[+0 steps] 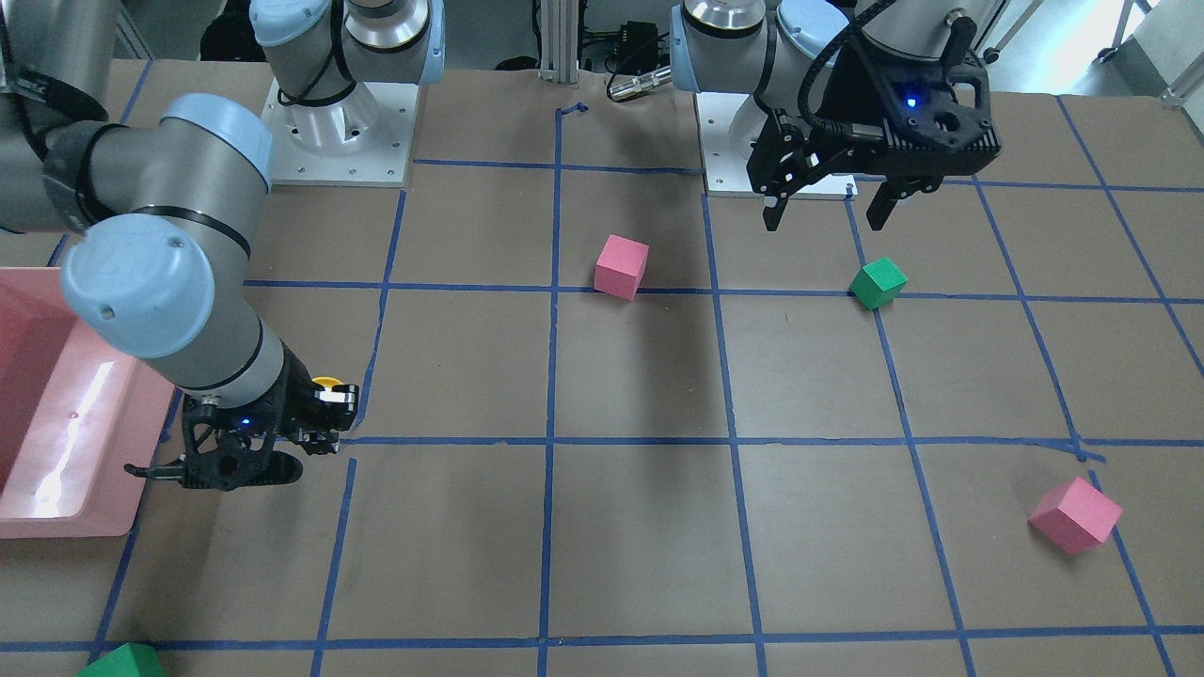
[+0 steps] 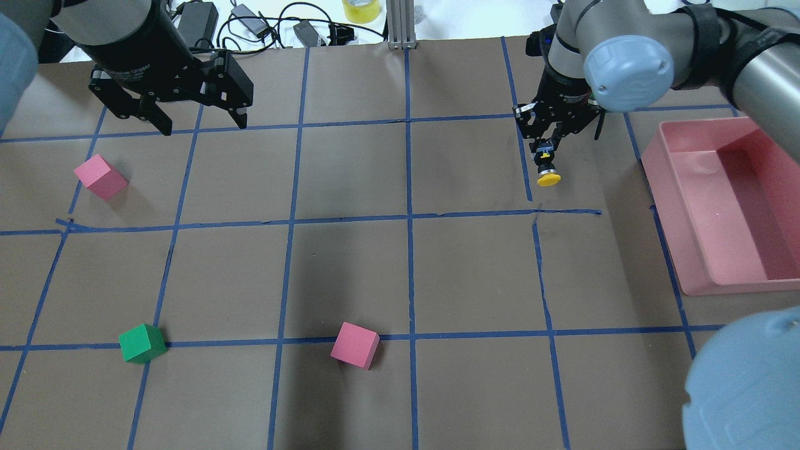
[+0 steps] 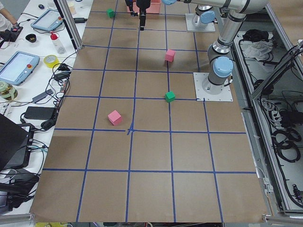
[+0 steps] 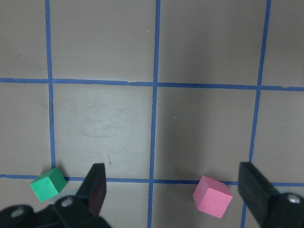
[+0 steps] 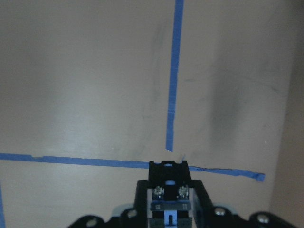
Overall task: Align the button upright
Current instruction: 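Carry the switch toward the table center and set it down, then open the right gripper and raise it back toward the bin, then reach the left gripper over the lying button switch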
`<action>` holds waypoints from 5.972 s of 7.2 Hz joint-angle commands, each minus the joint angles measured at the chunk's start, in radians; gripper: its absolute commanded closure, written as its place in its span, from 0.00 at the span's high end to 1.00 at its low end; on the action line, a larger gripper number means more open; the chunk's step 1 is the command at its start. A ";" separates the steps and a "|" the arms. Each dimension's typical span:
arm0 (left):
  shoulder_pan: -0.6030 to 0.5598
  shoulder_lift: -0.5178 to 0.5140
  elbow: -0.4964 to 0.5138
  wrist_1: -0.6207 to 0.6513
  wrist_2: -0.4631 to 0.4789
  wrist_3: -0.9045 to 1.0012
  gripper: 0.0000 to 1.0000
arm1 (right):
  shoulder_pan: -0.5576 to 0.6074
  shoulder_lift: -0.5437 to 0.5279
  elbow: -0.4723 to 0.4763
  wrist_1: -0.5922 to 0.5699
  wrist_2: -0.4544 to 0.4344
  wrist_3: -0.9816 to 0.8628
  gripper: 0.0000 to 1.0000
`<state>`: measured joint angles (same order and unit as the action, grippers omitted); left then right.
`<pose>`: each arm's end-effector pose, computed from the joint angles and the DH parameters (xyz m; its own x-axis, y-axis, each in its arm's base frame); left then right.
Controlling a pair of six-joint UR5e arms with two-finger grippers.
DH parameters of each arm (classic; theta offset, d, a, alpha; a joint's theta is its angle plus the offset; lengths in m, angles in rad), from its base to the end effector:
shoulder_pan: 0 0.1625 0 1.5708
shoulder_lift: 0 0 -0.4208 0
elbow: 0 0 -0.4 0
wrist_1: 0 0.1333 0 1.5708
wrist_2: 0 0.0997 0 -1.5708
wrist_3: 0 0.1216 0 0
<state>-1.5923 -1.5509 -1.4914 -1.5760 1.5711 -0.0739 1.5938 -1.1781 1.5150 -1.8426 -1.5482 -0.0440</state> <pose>-0.1440 -0.4974 0.5112 -0.9986 -0.0521 0.0066 -0.0525 0.9942 -0.0937 0.1505 -0.6268 0.2912 -0.9975 -0.0654 -0.0254 -0.0669 0.9957 0.0640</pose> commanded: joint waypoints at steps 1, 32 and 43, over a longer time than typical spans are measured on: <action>0.000 0.000 -0.001 0.004 0.001 0.000 1.00 | 0.110 0.102 -0.092 -0.014 0.034 0.148 0.00; -0.012 0.005 -0.116 0.207 -0.037 -0.021 1.00 | -0.010 -0.075 0.065 -0.038 0.011 0.040 1.00; -0.112 -0.221 -0.287 0.697 -0.148 -0.254 1.00 | -0.156 -0.364 0.088 0.171 -0.006 -0.105 1.00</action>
<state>-1.7020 -1.7338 -1.7795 -0.9047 1.4237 -0.3180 1.4370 -1.5454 1.6066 -1.6758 -1.5544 -0.1443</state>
